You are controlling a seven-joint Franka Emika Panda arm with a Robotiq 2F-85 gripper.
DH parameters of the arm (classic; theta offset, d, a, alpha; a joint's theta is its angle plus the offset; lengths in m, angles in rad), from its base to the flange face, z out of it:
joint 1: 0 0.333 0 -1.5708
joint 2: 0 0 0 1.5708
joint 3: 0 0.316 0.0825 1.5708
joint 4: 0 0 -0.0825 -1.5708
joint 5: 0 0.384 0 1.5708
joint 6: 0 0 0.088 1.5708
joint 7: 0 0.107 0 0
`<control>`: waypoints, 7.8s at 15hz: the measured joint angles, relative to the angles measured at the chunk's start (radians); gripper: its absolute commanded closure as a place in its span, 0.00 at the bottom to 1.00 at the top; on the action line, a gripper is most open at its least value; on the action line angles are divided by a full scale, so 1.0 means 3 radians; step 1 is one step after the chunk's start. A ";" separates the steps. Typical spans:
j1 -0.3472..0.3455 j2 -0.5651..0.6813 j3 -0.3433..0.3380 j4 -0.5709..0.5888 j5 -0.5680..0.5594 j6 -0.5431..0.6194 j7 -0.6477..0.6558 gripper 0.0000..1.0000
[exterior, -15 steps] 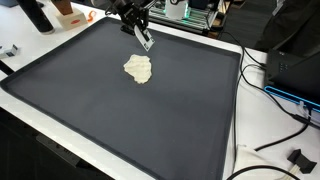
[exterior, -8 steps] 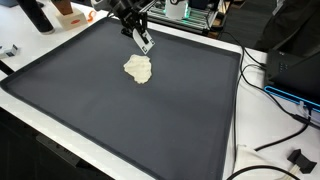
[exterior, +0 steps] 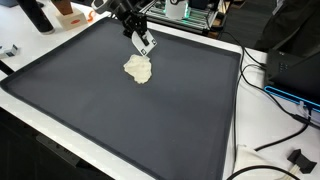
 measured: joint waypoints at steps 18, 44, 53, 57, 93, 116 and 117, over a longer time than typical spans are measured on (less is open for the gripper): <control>0.0265 -0.0261 0.0023 -0.0106 -0.0619 0.0763 0.2964 0.99; 0.0464 -0.1419 0.0549 -0.0258 -0.3578 -0.0039 0.5896 0.96; 0.0397 -0.1322 0.0540 -0.0241 -0.3662 0.0067 0.5877 0.99; 0.0295 -0.1020 0.0481 -0.0190 -0.3793 0.0399 0.5869 0.99; 0.0502 0.0333 0.0003 0.0178 -0.3778 0.1343 0.5304 0.99; 0.0547 0.0308 -0.0034 0.0084 -0.3636 0.1435 0.4847 0.99; 0.0555 0.0308 -0.0041 0.0084 -0.3644 0.1439 0.4858 0.99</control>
